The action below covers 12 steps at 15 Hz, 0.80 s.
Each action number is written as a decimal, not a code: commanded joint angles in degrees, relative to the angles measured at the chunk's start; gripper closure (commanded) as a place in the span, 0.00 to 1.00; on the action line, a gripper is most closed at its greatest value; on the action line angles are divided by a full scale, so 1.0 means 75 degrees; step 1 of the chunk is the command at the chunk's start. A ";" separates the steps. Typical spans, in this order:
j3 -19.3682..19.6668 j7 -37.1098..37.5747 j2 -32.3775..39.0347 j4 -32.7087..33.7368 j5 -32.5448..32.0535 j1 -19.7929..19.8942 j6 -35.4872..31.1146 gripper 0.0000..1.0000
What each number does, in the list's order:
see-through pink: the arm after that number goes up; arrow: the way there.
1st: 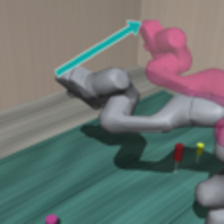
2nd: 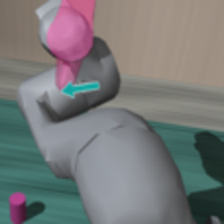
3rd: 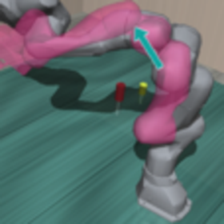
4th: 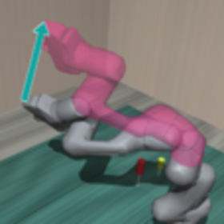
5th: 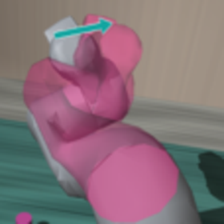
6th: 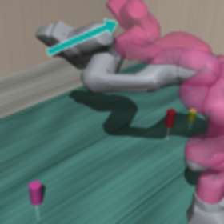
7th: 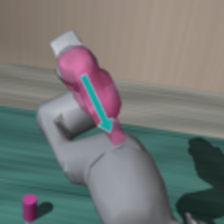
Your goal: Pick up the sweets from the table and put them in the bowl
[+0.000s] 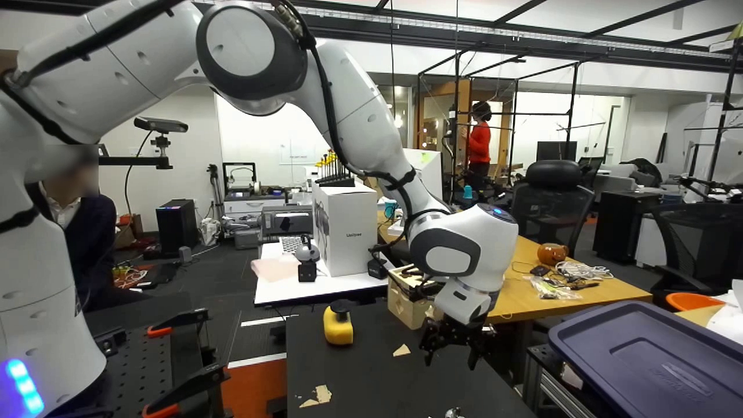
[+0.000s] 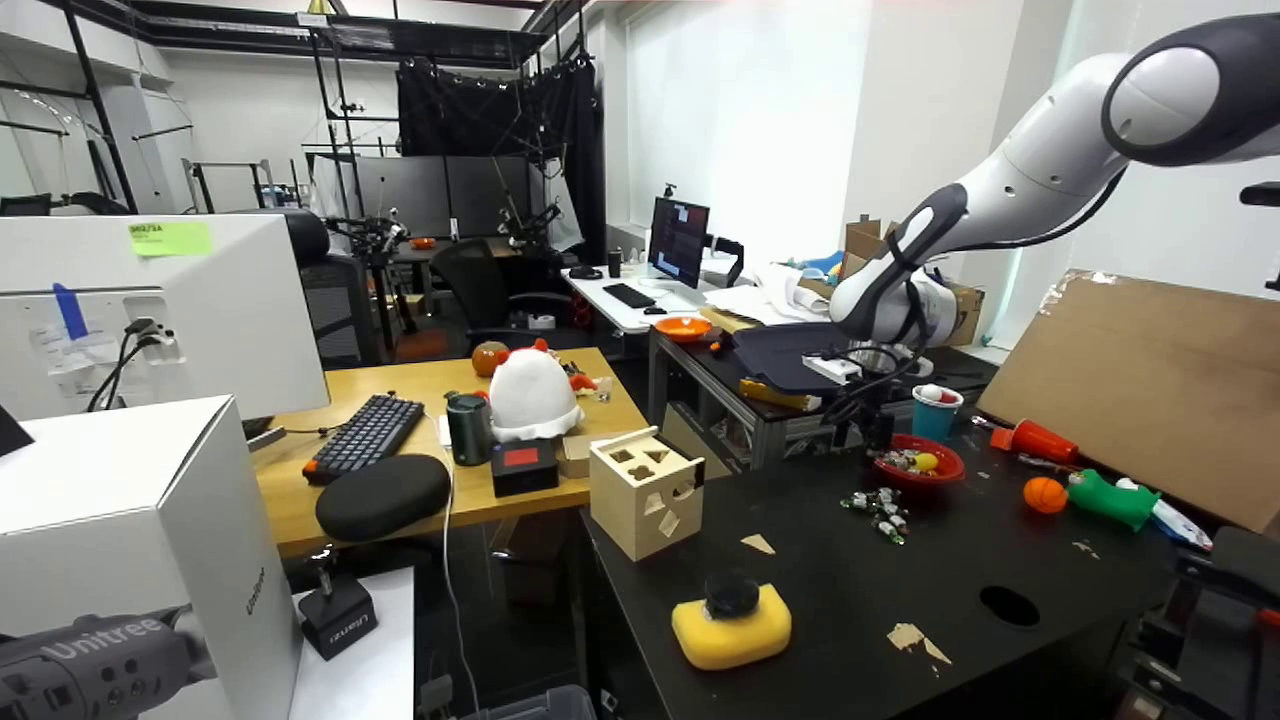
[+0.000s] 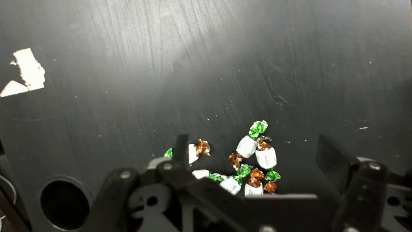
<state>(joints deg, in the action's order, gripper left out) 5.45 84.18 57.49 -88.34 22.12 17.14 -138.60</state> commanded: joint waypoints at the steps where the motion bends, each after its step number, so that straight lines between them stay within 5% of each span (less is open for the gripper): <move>1: -0.0173 -0.0496 0.0520 0.0453 0.0505 0.0415 0.0431 0.00; 12: -0.0068 -0.0178 0.1517 0.1309 0.1115 0.0431 0.0286 0.00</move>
<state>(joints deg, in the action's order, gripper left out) 4.85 81.47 67.52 -80.91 29.44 20.76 -136.51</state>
